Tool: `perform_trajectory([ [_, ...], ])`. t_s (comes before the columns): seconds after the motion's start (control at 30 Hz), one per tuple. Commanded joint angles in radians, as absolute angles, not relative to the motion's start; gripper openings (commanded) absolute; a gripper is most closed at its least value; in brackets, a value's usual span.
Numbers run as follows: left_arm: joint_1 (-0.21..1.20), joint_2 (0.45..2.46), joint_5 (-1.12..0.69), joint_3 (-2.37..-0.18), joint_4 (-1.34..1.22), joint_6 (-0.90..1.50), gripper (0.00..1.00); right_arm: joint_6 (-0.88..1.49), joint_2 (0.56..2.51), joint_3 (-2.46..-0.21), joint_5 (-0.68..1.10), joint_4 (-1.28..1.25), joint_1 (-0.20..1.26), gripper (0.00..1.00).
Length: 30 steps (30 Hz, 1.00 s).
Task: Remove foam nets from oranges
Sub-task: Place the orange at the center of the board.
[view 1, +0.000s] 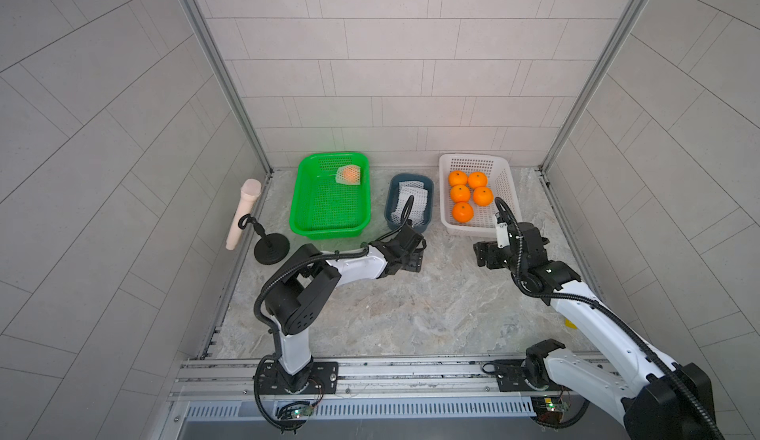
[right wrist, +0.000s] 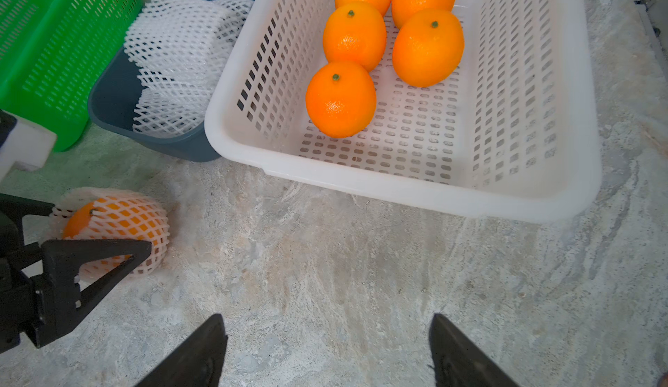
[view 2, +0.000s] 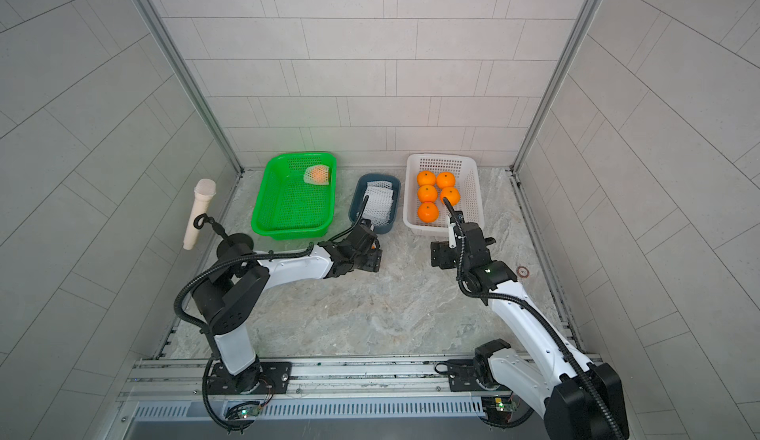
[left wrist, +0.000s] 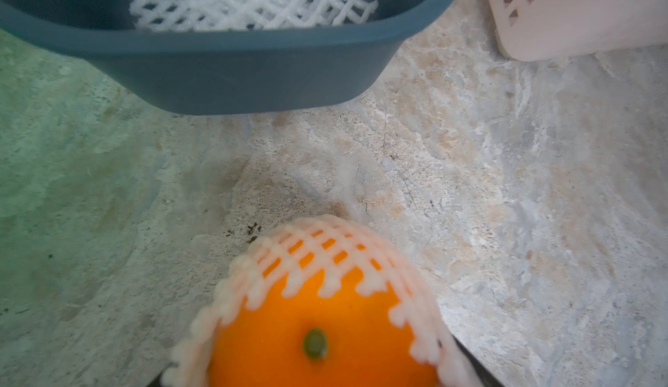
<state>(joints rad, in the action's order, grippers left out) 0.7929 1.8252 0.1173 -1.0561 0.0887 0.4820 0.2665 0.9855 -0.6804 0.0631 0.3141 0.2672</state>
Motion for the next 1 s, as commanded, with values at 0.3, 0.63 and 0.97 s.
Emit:
perform_trajectory([
  [0.3,0.804,1.829,0.136,-1.1,0.118,0.485,0.84,0.273,0.988,-0.676,0.062,0.308,0.262,0.89],
  [0.63,0.807,1.814,0.15,-1.099,0.133,0.478,0.88,0.273,0.984,-0.676,0.063,0.31,0.263,0.89],
  [0.97,0.806,1.8,0.168,-1.097,0.147,0.469,0.99,0.273,0.982,-0.676,0.063,0.31,0.262,0.89],
])
